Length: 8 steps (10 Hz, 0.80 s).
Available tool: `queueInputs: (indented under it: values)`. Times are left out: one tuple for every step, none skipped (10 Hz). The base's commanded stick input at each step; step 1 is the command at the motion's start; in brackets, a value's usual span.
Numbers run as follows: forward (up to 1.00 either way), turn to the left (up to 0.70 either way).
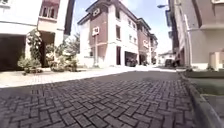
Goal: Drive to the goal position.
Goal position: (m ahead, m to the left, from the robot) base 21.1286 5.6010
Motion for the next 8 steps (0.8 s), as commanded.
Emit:
queueInputs:
  values:
    - [0.00,-0.50]
    - [0.00,-0.30]
    - [0.00,0.00]
    - [0.03,0.00]
    - [0.15,0.00]
    - [0.43,0.00]
    - [0.50,0.00]
    - [0.50,0.00]
